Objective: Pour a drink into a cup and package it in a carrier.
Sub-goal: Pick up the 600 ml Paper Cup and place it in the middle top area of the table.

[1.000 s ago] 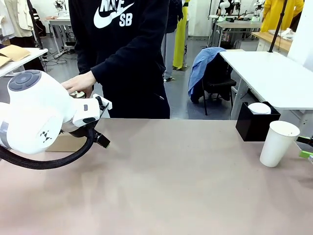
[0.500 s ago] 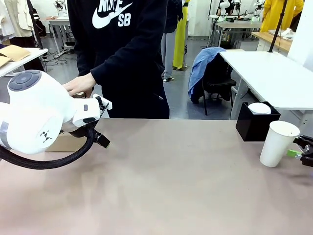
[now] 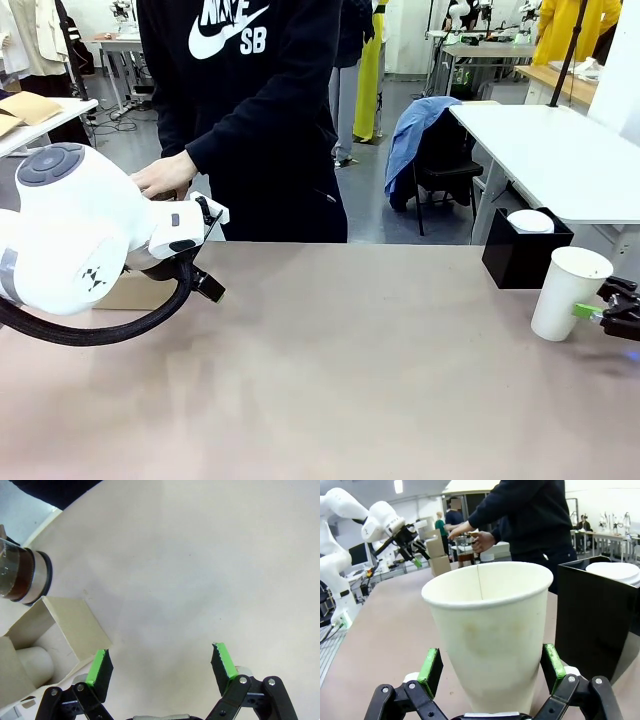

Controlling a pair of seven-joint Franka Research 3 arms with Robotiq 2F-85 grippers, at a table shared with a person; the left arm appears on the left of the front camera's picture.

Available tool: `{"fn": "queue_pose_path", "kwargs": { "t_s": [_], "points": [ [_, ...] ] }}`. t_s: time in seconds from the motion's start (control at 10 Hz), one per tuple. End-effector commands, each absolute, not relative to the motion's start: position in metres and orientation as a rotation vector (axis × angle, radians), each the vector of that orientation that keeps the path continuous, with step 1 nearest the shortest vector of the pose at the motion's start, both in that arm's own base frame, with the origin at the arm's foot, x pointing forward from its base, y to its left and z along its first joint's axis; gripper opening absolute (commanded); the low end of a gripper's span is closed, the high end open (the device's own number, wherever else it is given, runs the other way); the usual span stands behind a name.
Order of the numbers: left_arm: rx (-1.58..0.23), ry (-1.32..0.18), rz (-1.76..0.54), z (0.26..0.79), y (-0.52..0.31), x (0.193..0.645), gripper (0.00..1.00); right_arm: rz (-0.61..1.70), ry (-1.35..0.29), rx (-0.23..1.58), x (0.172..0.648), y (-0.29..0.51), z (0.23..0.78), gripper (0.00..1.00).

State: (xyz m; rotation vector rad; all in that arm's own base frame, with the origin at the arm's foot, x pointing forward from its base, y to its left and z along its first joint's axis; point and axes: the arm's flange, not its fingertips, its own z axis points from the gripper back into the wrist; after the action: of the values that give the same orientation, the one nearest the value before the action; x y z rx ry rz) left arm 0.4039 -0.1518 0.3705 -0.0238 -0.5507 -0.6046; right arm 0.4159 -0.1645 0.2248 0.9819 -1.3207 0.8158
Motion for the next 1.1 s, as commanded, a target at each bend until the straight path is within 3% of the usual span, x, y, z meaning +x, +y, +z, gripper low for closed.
{"fn": "queue_pose_path", "kwargs": {
  "t_s": [0.0,0.5,0.6,0.7,1.0],
  "points": [
    [-0.024,-0.551,-0.605,0.370,-0.152,0.404,1.00,0.771,-1.311,0.979,0.425,-0.149,0.229,1.00],
    [-0.024,-0.551,-0.605,0.370,-0.152,0.404,1.00,0.769,-1.272,1.012,0.442,-0.132,0.226,1.00],
    [-0.024,-0.551,-0.605,0.370,-0.152,0.404,1.00,0.776,-1.274,1.014,0.441,-0.131,0.226,0.86],
    [-0.024,-0.551,-0.605,0.370,-0.152,0.404,1.00,0.813,-1.271,1.017,0.439,-0.134,0.224,0.80],
    [-0.024,-0.551,-0.605,0.370,-0.152,0.404,1.00,0.797,-1.277,1.026,0.435,-0.135,0.223,0.80]
  ]
}}
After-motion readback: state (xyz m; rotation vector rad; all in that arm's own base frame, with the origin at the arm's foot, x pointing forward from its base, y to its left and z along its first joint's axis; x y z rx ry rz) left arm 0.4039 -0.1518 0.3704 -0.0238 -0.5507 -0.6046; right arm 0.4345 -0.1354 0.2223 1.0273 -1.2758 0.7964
